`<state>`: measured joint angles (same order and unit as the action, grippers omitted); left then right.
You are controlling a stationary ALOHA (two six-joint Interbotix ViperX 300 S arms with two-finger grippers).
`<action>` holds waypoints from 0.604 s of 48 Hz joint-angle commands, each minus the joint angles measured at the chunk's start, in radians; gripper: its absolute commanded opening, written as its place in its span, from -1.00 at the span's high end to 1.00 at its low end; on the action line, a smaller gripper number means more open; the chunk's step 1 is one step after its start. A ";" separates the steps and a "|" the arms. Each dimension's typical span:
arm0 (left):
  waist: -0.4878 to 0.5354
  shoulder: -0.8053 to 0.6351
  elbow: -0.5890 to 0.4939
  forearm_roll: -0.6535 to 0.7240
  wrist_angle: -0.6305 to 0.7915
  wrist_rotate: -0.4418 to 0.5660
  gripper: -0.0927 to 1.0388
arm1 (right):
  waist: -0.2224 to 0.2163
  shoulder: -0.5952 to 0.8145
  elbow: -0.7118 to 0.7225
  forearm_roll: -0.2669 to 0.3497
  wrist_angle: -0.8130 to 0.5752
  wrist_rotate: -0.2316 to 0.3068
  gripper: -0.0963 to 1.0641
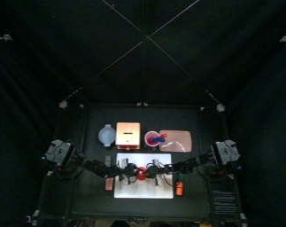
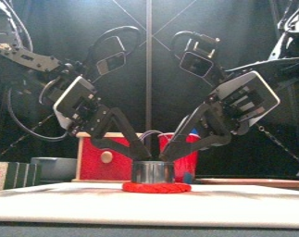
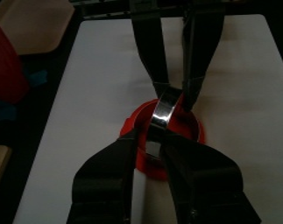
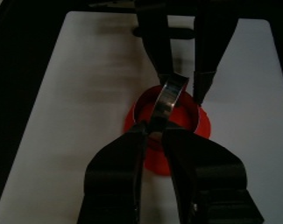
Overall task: Get the cutter from the drawer then cut the dough then place the extra dough in the bowl
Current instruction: Cut the dough
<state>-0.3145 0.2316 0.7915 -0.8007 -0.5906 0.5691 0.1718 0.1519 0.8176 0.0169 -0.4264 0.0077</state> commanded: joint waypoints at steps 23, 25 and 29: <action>-0.051 -0.115 0.021 0.049 -0.046 0.012 -0.33 | -0.040 -0.087 -0.029 0.000 0.092 0.008 -0.34; -0.051 -0.123 0.029 0.057 -0.051 0.006 -0.33 | -0.041 -0.089 -0.034 0.000 0.103 0.011 -0.39; -0.051 -0.132 0.041 0.066 -0.057 0.006 -0.33 | -0.041 -0.091 -0.046 0.002 0.121 0.014 -0.51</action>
<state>-0.3651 0.1273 0.8345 -0.7455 -0.6320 0.5752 0.1350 0.0997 0.7992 0.0153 -0.3145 0.0184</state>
